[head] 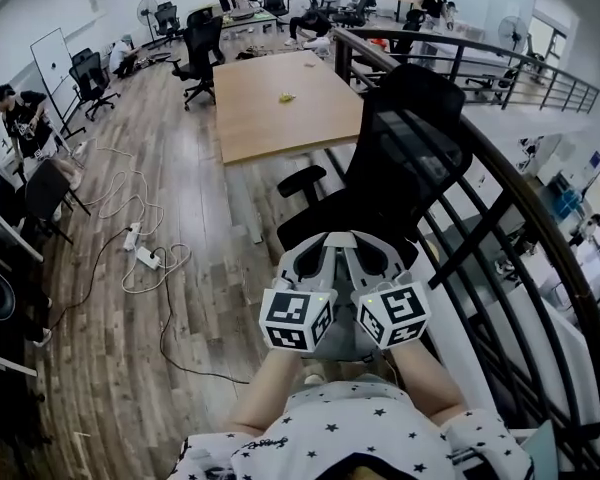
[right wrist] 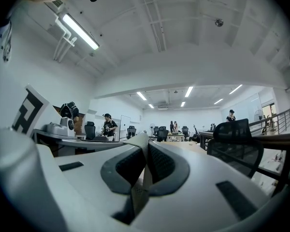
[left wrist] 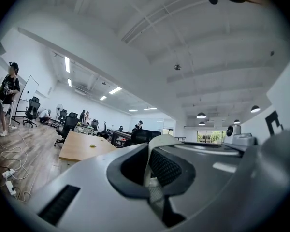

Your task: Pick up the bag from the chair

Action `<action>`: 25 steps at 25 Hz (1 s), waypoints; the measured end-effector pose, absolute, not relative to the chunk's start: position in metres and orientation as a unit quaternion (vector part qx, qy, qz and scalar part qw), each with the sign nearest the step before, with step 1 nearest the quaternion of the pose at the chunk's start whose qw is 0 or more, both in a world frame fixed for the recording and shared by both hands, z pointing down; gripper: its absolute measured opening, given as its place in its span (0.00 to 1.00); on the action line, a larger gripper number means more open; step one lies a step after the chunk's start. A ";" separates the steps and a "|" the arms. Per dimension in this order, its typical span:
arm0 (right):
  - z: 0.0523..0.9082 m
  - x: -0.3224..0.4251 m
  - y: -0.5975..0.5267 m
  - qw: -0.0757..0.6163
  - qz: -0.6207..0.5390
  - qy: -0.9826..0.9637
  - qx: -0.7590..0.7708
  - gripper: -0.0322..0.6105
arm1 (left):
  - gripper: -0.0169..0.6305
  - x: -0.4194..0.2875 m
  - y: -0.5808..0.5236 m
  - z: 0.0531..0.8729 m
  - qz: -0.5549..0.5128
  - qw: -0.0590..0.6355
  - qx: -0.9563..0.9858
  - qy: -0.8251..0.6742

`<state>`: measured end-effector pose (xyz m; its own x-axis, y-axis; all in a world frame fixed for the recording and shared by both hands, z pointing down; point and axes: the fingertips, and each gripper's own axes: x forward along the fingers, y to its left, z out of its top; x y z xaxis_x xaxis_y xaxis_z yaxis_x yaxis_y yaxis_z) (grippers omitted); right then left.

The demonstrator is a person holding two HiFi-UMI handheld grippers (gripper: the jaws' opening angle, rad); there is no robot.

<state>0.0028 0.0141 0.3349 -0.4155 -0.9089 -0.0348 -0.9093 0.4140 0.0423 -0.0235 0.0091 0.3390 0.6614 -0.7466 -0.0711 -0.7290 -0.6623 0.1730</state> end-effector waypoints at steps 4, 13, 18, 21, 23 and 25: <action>0.340 0.007 0.033 0.006 0.023 0.843 -0.537 0.04 | 0.05 -0.018 0.029 0.344 -0.068 0.065 0.912 -0.399; 0.347 0.007 0.042 0.001 0.002 0.851 -0.525 0.04 | 0.05 -0.018 0.040 0.351 -0.062 0.082 0.910 -0.402; 0.349 0.010 0.041 0.005 0.000 0.849 -0.529 0.04 | 0.05 -0.016 0.039 0.351 -0.058 0.076 0.912 -0.399; 0.349 0.011 0.039 0.002 0.000 0.849 -0.529 0.04 | 0.05 -0.014 0.037 0.350 -0.059 0.075 0.912 -0.398; 0.349 0.011 0.038 -0.001 0.000 0.849 -0.529 0.04 | 0.05 -0.015 0.036 0.350 -0.060 0.077 0.913 -0.397; 0.350 0.010 0.038 -0.002 -0.002 0.849 -0.528 0.04 | 0.05 -0.015 0.035 0.351 -0.061 0.080 0.913 -0.396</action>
